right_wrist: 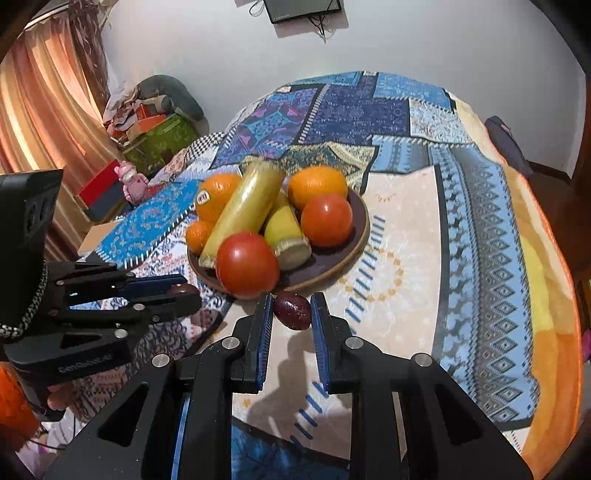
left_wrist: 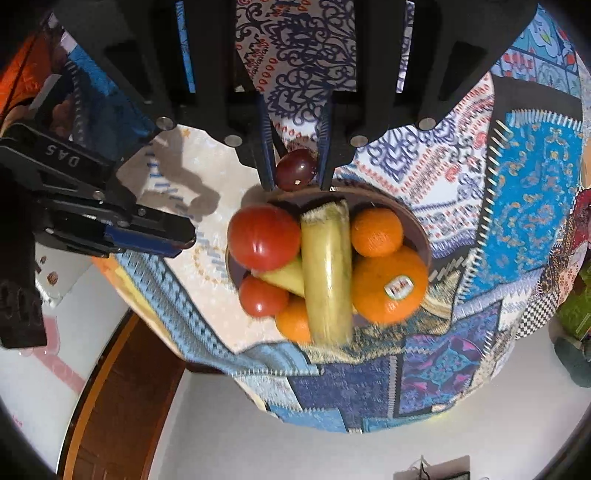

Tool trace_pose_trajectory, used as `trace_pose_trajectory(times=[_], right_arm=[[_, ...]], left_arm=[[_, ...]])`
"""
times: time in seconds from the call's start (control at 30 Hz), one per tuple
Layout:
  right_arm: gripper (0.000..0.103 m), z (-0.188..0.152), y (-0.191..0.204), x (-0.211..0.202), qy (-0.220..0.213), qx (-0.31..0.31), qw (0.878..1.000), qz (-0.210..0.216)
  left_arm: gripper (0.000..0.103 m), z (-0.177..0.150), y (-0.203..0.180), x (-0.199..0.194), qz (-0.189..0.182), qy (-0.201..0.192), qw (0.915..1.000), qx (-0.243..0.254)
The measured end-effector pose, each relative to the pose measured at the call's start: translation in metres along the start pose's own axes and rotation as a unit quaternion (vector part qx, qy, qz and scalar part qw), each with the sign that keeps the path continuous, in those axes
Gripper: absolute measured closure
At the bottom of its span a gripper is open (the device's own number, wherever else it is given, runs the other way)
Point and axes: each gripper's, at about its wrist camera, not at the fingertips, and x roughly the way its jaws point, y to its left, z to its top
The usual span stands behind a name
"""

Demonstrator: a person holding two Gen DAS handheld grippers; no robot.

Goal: Organize fruits

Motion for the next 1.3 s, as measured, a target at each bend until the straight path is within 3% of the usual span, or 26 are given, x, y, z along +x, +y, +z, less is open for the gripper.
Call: trace_pose_trajectory(times=[0.33,0.93,1.03,1.1,1.3], right_arm=[[0.084,0.027,0.004,0.009,-0.022,-0.013,1.0,-0.005],[0.084,0.045,0.019,0.056,0.007,-0.025,1.0,0.014],[0.075,0.044,0.017,0.056,0.009,-0.019,1.0,0.012],[0.065,0.044,0.016,0.056,0.009,-0.015,1.0,0.014],[0.064,0.047,0.016,0.043,-0.003,-0.017,1.0,0.009]], left_arm=[[0.081,0.028,0.015,-0.009,0.009,-0.034,0.9992,-0.02],[0.08,0.047,0.045,0.02,0.032,-0.03,0.997,-0.063],[0.078,0.046,0.048,0.025,0.027,-0.022,0.9968,-0.071],[0.075,0.045,0.049,0.025,0.027,-0.023,0.9966,-0.074],[0.073,0.045,0.048,0.011,0.028,-0.038,0.9963,-0.072]])
